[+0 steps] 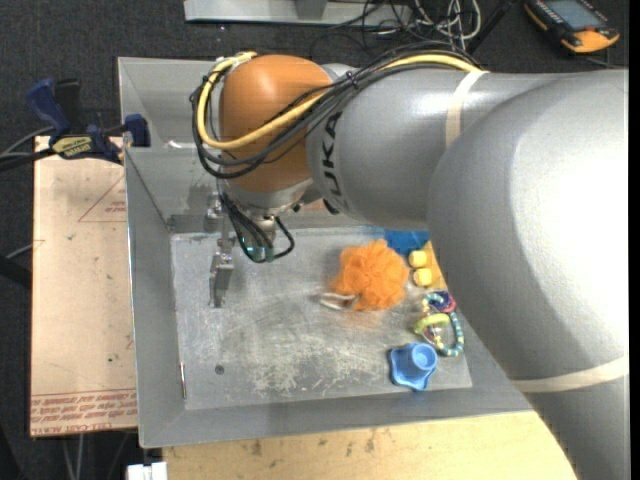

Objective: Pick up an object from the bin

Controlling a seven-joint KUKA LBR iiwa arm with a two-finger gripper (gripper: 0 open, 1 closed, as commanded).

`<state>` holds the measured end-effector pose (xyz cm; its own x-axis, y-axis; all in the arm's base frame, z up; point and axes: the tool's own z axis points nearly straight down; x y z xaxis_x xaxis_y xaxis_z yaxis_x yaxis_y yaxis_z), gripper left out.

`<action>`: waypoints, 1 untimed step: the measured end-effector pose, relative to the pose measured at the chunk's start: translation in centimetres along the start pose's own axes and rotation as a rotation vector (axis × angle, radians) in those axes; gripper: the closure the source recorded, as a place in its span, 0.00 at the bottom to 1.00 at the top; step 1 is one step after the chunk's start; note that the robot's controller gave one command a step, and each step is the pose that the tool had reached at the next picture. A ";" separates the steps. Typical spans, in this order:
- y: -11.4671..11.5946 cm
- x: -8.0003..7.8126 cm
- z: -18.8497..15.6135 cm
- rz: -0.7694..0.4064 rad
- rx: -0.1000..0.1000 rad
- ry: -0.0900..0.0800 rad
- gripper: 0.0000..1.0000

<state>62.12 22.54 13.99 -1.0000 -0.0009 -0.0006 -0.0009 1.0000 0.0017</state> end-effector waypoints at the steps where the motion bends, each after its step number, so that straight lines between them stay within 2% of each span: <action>1: -0.1 1.5 1.6 -0.159 -0.001 -0.007 0.00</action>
Offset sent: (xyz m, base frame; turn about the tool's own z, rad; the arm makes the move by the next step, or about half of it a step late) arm -0.0239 -0.0151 -0.0672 -0.6441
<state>60.66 22.41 12.38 -0.9872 -0.1590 -0.0078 -0.1590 0.9873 0.0017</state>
